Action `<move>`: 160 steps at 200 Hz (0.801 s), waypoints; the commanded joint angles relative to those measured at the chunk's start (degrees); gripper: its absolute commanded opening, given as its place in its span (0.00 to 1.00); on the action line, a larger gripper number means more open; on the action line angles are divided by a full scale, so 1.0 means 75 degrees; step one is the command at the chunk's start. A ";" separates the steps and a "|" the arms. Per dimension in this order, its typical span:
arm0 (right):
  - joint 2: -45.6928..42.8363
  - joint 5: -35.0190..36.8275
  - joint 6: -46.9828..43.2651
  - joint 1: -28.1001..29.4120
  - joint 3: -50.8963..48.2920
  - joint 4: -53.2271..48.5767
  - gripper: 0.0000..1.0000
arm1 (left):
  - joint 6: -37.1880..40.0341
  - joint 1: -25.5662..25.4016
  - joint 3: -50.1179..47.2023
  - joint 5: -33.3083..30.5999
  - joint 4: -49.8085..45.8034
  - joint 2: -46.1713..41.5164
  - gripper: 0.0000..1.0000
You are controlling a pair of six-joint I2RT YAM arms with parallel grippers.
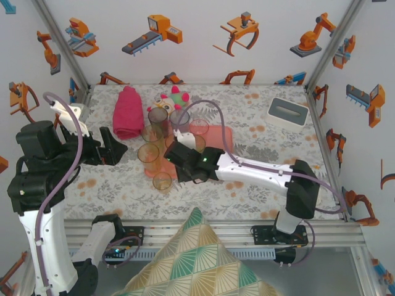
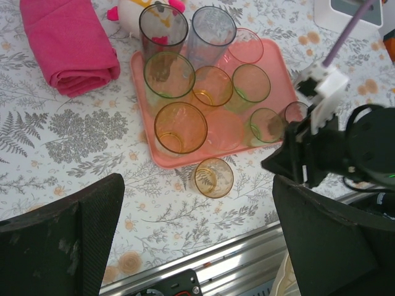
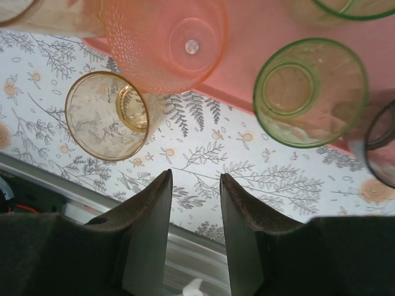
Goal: Place the glasses into the tray
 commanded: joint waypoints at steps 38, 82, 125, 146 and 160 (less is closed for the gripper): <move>0.0576 0.0433 0.0784 0.0322 0.0534 0.0190 0.39 | -0.0272 0.0023 0.0178 0.0374 0.0140 -0.0094 0.97; 0.0783 0.0378 0.0778 0.0331 0.0609 0.0260 0.39 | -0.0262 0.0028 0.0163 0.0462 0.0138 -0.0119 0.97; 0.0913 0.0176 0.0765 0.0347 0.0644 0.0451 0.39 | -0.0225 0.0023 0.0142 0.0510 0.0133 -0.0152 0.97; 0.0985 0.0114 0.0763 0.0357 0.0676 0.0477 0.39 | -0.0222 0.0027 0.0141 0.0529 0.0125 -0.0117 0.97; 0.1066 0.0070 0.0748 0.0368 0.0729 0.0475 0.39 | -0.0227 0.0024 0.0153 0.0530 0.0125 -0.0119 0.97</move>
